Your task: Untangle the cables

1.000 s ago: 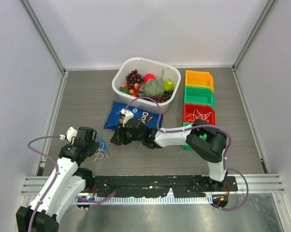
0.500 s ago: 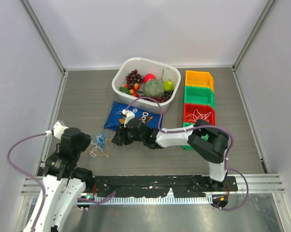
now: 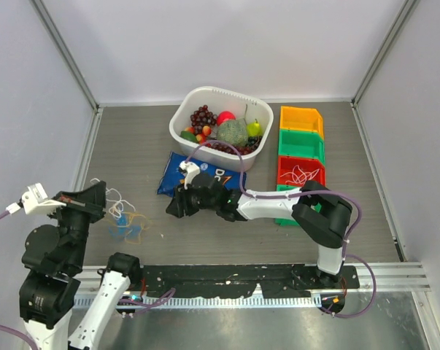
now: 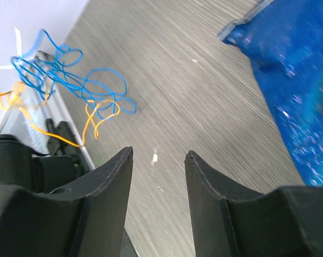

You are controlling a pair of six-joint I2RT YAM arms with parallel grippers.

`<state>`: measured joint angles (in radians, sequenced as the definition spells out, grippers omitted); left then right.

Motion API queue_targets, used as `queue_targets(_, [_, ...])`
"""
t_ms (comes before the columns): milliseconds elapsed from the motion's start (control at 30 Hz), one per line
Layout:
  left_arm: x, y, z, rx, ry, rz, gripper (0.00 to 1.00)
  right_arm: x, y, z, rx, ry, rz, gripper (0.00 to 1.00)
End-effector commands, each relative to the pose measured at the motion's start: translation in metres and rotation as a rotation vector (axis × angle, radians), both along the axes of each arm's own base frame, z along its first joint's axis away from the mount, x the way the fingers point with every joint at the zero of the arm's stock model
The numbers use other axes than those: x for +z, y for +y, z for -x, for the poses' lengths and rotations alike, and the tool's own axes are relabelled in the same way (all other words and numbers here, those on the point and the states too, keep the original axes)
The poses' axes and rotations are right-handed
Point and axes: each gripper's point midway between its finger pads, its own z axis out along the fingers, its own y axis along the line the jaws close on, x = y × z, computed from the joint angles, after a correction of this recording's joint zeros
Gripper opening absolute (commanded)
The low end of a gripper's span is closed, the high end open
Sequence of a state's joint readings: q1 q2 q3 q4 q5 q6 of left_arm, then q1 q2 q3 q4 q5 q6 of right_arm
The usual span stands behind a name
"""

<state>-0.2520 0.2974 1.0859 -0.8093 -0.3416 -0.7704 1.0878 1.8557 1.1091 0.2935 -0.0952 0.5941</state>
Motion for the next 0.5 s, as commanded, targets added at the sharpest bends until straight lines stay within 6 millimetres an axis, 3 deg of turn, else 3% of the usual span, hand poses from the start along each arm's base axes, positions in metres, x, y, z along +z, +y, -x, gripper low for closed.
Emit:
queue_targets(0, [0.022, -0.022, -0.011, -0.115, -0.042, -0.061, 0.0, 0.102, 0.027, 0.014, 0.176, -0.151, -0.229, 0.5])
queue_targets(133, [0.025, -0.031, -0.016, -0.158, -0.043, -0.06, 0.0, 0.138, 0.043, 0.03, 0.263, -0.212, -0.313, 0.52])
queue_targets(367, [0.019, -0.041, -0.019, -0.212, -0.037, -0.06, 0.0, 0.209, 0.05, 0.045, 0.312, -0.329, -0.456, 0.56])
queue_targets(467, [0.014, -0.046, -0.021, -0.233, -0.021, -0.059, 0.0, 0.219, 0.053, 0.043, 0.307, -0.35, -0.469, 0.57])
